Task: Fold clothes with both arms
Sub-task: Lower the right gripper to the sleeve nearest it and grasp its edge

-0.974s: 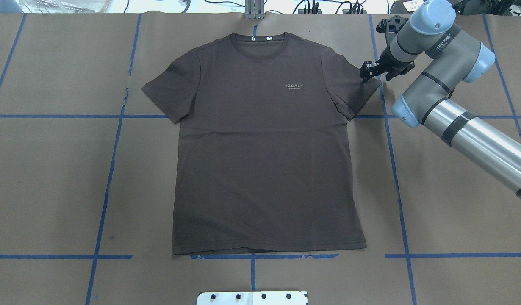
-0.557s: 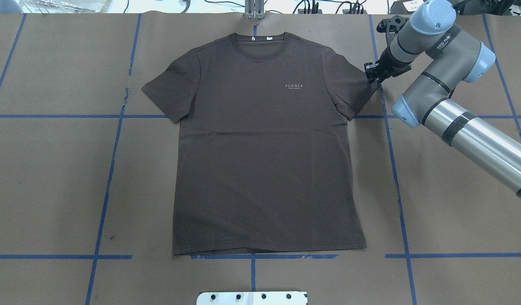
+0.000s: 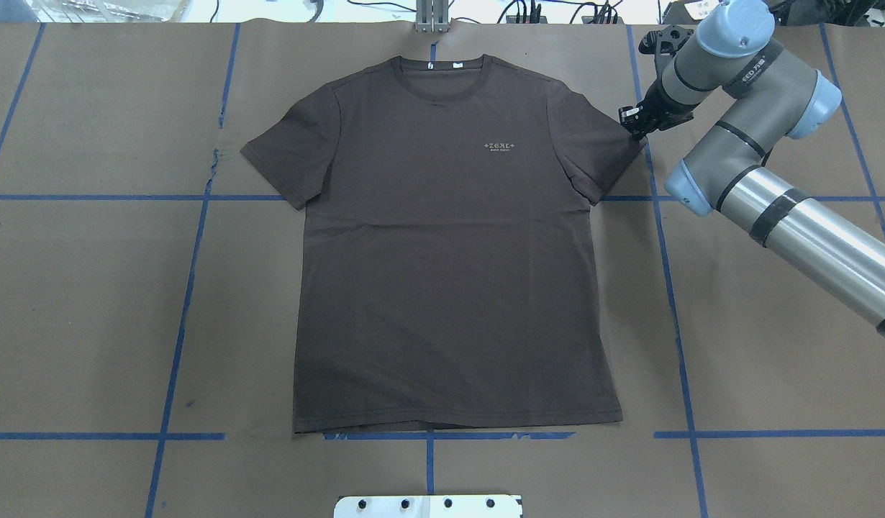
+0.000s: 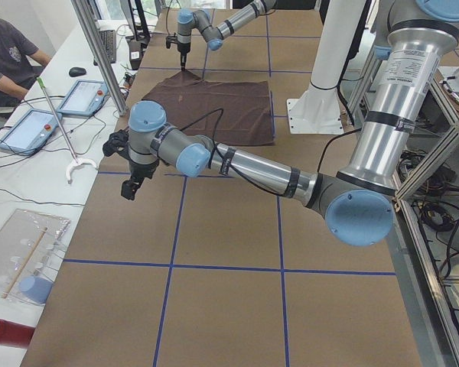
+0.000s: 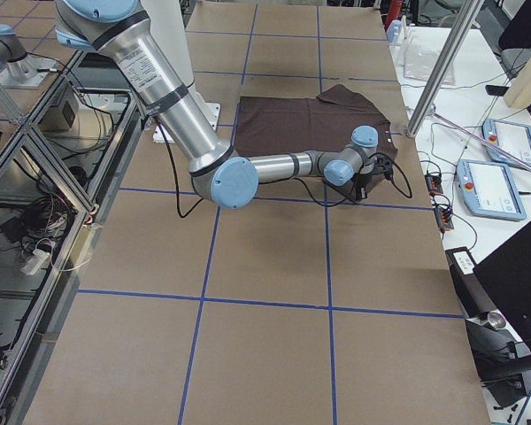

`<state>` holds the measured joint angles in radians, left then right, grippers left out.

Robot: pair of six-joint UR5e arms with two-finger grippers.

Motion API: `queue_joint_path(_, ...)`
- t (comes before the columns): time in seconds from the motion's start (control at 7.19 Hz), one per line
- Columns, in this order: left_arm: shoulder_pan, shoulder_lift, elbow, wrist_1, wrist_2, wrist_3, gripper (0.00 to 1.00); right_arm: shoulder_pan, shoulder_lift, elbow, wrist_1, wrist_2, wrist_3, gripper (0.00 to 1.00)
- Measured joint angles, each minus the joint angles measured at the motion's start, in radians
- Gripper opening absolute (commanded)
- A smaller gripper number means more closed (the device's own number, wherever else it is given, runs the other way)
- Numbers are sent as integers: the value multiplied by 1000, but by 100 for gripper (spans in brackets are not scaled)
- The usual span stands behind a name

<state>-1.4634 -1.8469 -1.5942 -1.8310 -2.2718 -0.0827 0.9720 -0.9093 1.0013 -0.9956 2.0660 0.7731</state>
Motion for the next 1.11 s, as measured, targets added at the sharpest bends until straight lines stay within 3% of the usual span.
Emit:
queue_joint_path(0.14,0,-4,1,0,0,-14,100,0,0,0,0,1,0,74)
queue_joint_path(0.28,0,-6,1,-1,0,-20,100,1,0,0,0,3,1,99)
queue_joint_path(0.84,0,-13,0,-1,0,-27,100,2,0,-7,-3,2,6,98)
queue_joint_path(0.97,0,-15,-1,-1,0,-27,100,2,0,-12,-4,2,6,94)
queue_joint_path(1.11,1,-17,-2,-1,0,-30,100,2,0,-17,-5,2,6,62)
